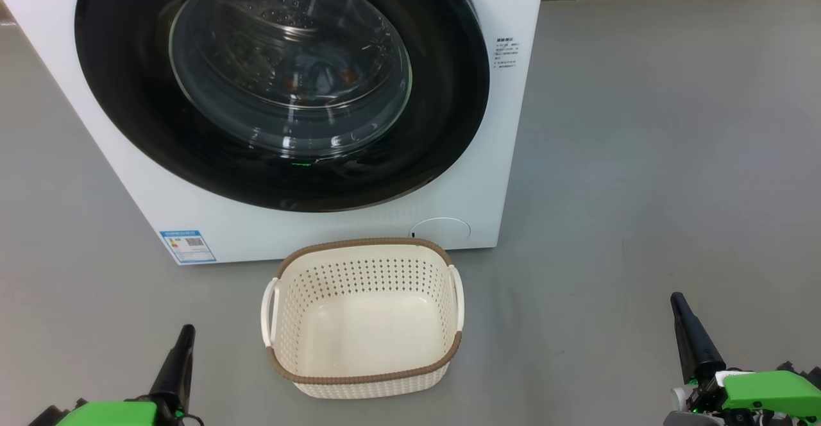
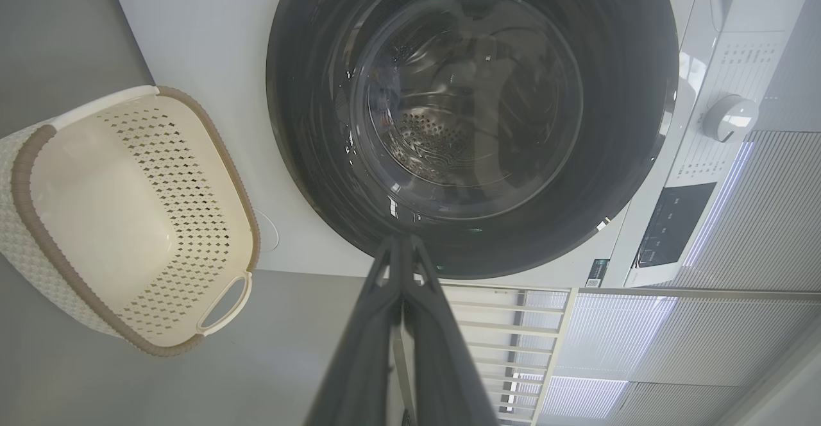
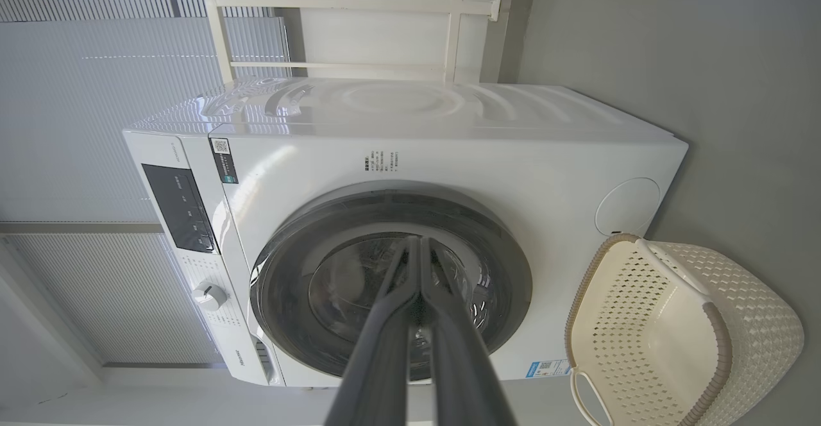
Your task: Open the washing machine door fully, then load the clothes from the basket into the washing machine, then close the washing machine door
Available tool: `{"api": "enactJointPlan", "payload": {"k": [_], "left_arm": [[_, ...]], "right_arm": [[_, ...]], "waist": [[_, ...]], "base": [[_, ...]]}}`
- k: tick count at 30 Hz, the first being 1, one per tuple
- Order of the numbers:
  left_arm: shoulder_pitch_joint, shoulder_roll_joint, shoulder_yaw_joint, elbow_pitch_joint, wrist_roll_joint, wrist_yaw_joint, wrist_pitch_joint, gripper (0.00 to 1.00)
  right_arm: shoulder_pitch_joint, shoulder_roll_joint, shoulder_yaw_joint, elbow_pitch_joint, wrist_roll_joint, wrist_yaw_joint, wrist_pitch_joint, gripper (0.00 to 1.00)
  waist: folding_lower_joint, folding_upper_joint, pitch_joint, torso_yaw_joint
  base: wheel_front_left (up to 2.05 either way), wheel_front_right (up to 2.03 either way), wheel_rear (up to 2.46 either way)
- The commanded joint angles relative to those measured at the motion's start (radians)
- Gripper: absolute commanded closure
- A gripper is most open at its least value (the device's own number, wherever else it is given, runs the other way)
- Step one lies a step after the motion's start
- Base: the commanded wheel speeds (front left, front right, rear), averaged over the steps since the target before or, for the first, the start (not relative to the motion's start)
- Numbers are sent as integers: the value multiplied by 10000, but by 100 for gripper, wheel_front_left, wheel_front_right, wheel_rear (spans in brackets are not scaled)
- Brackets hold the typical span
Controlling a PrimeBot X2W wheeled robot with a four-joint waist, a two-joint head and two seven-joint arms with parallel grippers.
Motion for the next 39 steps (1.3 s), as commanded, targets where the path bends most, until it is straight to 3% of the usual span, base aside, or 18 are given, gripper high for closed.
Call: {"api": "enactJointPlan", "payload": {"k": [1,39], "left_arm": [[-417,187,353,-200,-80,-71,66,100],[-417,185,356,-201,-78,-71,68,100]], "right_arm": [[-413,-46,226,-251,42,17,84,100],[-413,-45,225,-251,42,17,85,100]], "waist": [[0,0,0,0],[-1,0,0,0]], "base": [[0,0,0],[0,0,0]]}}
